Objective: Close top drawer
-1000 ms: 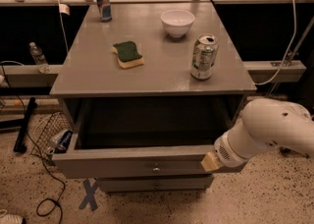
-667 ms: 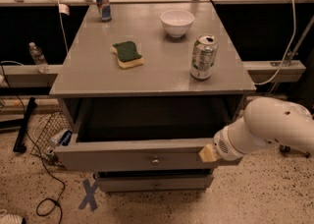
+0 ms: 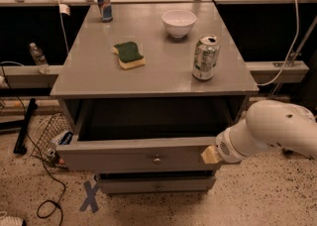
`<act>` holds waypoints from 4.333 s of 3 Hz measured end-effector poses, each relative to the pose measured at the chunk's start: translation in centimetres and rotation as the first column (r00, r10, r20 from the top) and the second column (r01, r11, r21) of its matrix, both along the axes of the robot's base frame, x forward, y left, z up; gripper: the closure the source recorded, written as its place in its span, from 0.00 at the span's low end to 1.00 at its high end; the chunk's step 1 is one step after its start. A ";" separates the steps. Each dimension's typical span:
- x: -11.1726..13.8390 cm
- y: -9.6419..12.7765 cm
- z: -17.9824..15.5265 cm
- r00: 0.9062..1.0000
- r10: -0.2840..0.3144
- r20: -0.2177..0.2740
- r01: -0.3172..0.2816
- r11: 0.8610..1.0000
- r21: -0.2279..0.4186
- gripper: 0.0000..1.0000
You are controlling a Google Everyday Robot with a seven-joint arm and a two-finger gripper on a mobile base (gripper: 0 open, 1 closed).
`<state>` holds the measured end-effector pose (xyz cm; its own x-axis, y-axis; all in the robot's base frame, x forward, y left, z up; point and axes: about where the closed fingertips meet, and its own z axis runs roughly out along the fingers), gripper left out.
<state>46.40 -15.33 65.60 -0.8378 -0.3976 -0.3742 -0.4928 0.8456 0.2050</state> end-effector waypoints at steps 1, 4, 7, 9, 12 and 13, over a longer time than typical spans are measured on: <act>-0.5 -0.8 0.0 0.996 -0.078 0.031 0.077 0.997 0.015 1.00; 2.7 -0.8 -0.8 0.965 -0.190 0.180 0.175 0.980 0.097 1.00; 8.4 0.2 -1.0 0.938 -0.198 0.284 0.156 0.974 0.164 1.00; 6.7 -0.5 -2.1 0.974 -0.154 0.169 0.137 0.985 0.106 1.00; 7.2 -1.0 -2.7 0.972 -0.170 0.159 0.156 0.983 0.101 1.00; 8.6 -0.7 -2.9 0.968 -0.174 0.182 0.154 0.981 0.117 1.00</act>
Offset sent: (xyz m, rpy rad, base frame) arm 0.0057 -0.0211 -0.0026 0.0712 -0.1547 -0.2184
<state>54.96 -16.07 62.67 -0.7979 -0.2121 -0.5642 -0.3871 0.8978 0.2099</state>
